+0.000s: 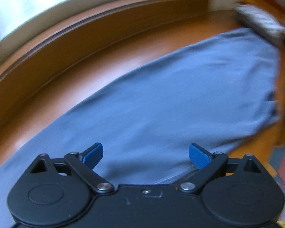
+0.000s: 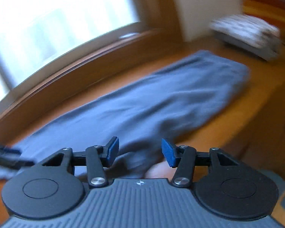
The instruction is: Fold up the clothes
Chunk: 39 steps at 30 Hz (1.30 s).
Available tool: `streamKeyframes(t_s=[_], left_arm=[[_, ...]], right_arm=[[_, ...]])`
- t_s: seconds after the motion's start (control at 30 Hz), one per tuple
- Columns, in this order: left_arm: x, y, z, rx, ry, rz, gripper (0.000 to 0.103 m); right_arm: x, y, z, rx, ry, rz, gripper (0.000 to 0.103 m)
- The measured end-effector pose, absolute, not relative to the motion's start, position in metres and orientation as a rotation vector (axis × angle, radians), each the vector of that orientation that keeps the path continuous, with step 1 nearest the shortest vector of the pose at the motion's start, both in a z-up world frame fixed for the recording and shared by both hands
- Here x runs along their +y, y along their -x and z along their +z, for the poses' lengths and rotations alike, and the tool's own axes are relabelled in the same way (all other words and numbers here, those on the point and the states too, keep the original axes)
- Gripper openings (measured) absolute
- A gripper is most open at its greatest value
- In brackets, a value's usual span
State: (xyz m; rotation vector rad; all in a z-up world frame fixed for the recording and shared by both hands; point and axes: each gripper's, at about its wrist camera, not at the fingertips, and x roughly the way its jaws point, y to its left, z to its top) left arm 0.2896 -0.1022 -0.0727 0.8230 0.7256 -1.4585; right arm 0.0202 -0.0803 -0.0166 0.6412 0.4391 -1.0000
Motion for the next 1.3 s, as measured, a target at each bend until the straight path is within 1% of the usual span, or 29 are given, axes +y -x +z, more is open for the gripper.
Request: streamKeyframes(t_s=[0.13, 0.3, 0.43, 0.47, 0.53, 0.57, 0.63, 0.77, 0.87, 1.0, 1.07, 1.1, 1.3], left_arm=[[-0.114, -0.228, -0.069, 0.660, -0.855, -1.674, 0.097], [-0.115, -0.195, -0.072, 0.739, -0.839, -1.895, 0.097], [-0.113, -0.179, -0.071, 0.743, -0.818, -1.923, 0.096], [-0.114, -0.174, -0.072, 0.738, -0.808, -1.918, 0.095], [-0.118, -0.164, -0.076, 0.762, -0.774, -1.878, 0.083], [-0.120, -0.158, -0.079, 0.778, -0.756, -1.855, 0.080], [-0.126, -0.148, -0.083, 0.838, -0.719, -1.786, 0.066], [-0.124, -0.126, -0.087, 0.972, -0.587, -1.663, 0.058], [-0.121, -0.104, -0.089, 0.999, -0.507, -1.562, 0.058], [-0.129, -0.087, -0.090, 0.957, -0.406, -1.391, 0.058], [-0.132, -0.088, -0.088, 0.939, -0.372, -1.344, 0.059], [-0.134, -0.088, -0.089, 0.942, -0.358, -1.343, 0.062], [-0.136, -0.081, -0.101, 0.999, -0.339, -1.409, 0.065]], right_arm=[[-0.099, 0.006, -0.018, 0.422, -0.642, -1.143, 0.054], [-0.117, 0.034, -0.015, 0.397, -0.574, -1.250, 0.055], [-0.144, 0.055, -0.014, 0.483, -0.510, -1.224, 0.054], [-0.150, 0.058, -0.014, 0.502, -0.494, -1.199, 0.054], [-0.163, 0.062, -0.015, 0.530, -0.476, -1.133, 0.054], [-0.169, 0.063, -0.016, 0.540, -0.475, -1.086, 0.054], [-0.174, 0.060, -0.018, 0.560, -0.438, -0.978, 0.054], [-0.181, 0.055, -0.023, 0.552, -0.358, -0.699, 0.054], [-0.191, 0.047, -0.033, 0.581, -0.297, -0.527, 0.054], [-0.207, 0.033, -0.044, 0.640, -0.235, -0.373, 0.054], [-0.211, 0.031, -0.044, 0.632, -0.234, -0.331, 0.054], [-0.214, 0.030, -0.044, 0.628, -0.234, -0.310, 0.054], [-0.230, 0.011, -0.043, 0.605, -0.236, -0.271, 0.055]])
